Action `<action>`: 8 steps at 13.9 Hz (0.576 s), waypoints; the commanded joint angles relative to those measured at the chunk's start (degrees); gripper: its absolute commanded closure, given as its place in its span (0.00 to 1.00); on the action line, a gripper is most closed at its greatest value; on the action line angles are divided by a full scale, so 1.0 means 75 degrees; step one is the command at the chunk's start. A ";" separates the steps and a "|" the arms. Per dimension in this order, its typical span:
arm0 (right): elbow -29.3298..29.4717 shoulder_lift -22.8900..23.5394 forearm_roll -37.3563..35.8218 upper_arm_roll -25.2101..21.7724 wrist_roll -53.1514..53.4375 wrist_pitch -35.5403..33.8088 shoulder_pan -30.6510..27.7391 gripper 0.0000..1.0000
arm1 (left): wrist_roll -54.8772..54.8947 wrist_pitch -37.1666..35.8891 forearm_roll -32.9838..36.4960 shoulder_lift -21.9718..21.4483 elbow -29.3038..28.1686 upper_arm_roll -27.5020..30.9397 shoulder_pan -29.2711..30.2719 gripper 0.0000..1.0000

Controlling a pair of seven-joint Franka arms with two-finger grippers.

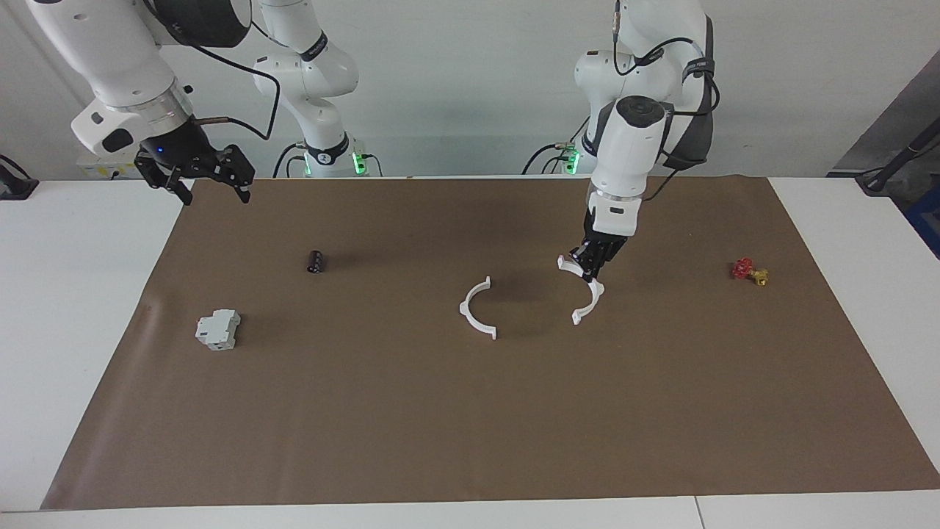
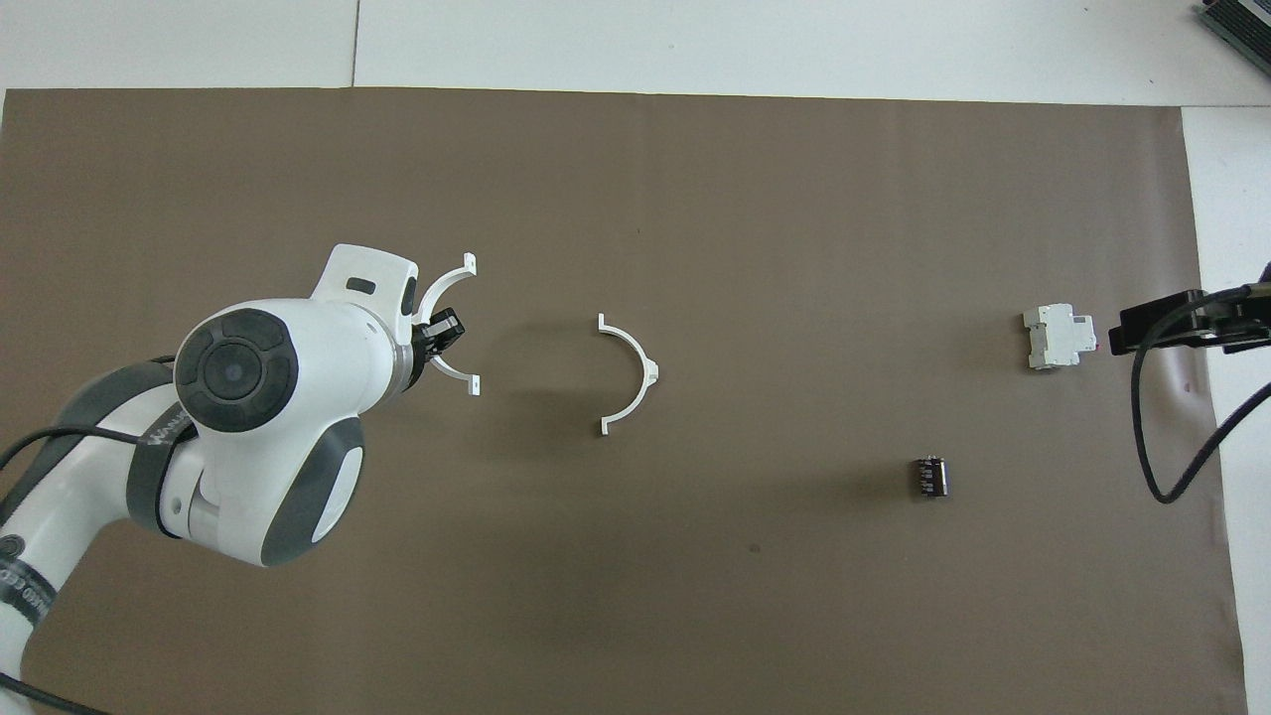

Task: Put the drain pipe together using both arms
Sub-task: 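Carry the pipe half toward the placed half with the left gripper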

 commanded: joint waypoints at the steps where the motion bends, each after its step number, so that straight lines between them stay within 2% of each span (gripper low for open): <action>1: -0.0002 -0.0010 0.0106 0.0019 0.0098 -0.0035 -0.0017 0.00 | -0.0163 0.0360 0.0072 0.0139 -0.0202 0.0126 -0.0262 1.00; 4: -0.0002 -0.0010 0.0106 0.0019 0.0098 -0.0035 -0.0017 0.00 | -0.0386 0.0794 0.0084 0.0690 -0.0132 0.0150 -0.0741 1.00; 8: -0.0013 -0.0010 0.0106 0.0019 0.0109 -0.0035 -0.0017 0.00 | -0.0527 0.0888 0.0235 0.1077 -0.0132 0.0150 -0.1023 1.00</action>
